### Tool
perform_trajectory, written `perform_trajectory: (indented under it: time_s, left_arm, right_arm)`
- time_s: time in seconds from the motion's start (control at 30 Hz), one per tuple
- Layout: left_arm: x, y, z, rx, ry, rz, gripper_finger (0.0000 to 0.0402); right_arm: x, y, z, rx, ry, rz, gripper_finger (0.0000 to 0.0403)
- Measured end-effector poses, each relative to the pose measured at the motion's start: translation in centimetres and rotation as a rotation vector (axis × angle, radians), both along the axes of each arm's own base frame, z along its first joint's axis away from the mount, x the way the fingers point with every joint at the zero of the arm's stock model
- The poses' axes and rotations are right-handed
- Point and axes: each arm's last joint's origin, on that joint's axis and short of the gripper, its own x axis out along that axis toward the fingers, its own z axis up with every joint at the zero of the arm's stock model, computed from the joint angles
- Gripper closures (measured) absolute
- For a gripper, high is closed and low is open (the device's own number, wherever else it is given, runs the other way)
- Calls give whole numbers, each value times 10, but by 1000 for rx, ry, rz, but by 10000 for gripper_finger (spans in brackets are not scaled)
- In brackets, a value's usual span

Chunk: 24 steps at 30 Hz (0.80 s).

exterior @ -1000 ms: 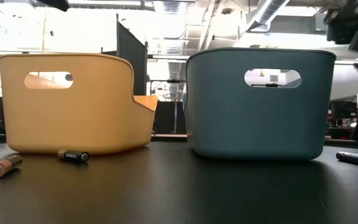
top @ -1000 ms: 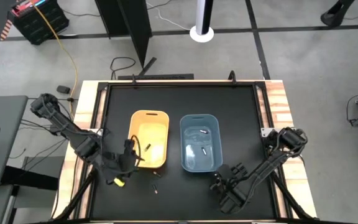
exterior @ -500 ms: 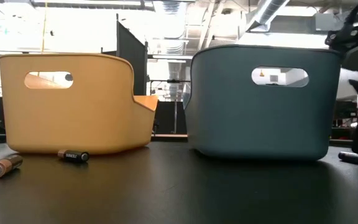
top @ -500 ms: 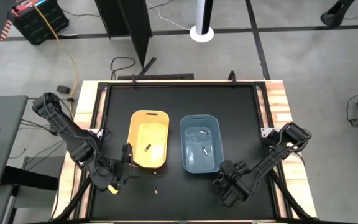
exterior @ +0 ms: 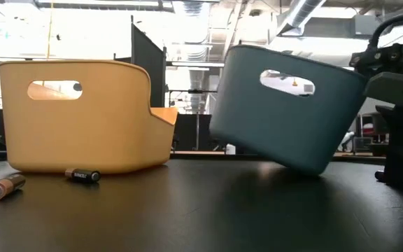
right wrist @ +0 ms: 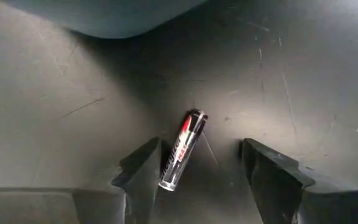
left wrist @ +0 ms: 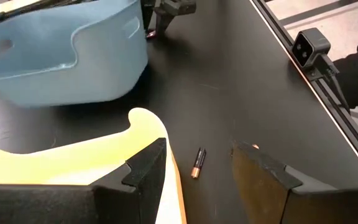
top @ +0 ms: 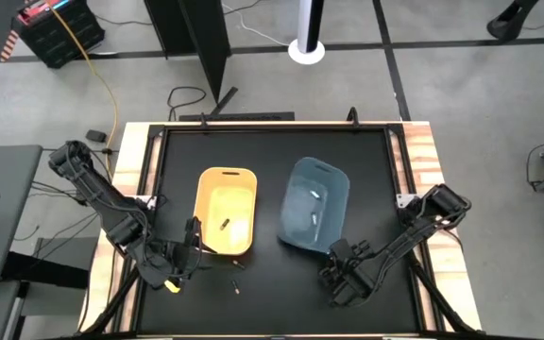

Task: Sort batteries
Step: Put the silver battery into the blue bin

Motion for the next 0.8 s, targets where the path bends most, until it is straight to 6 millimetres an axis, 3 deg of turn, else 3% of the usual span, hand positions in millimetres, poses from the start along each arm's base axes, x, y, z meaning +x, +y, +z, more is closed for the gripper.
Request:
perform_trajectory:
  time_s: [0.5, 0.8]
  left_arm:
    - [0, 0, -1, 6, 5, 0, 229]
    - [0, 0, 0, 6, 5, 0, 229]
  right_arm:
    - [2, 15, 31, -144, -28, 100, 137]
    - [3, 16, 23, -119, -72, 93, 137]
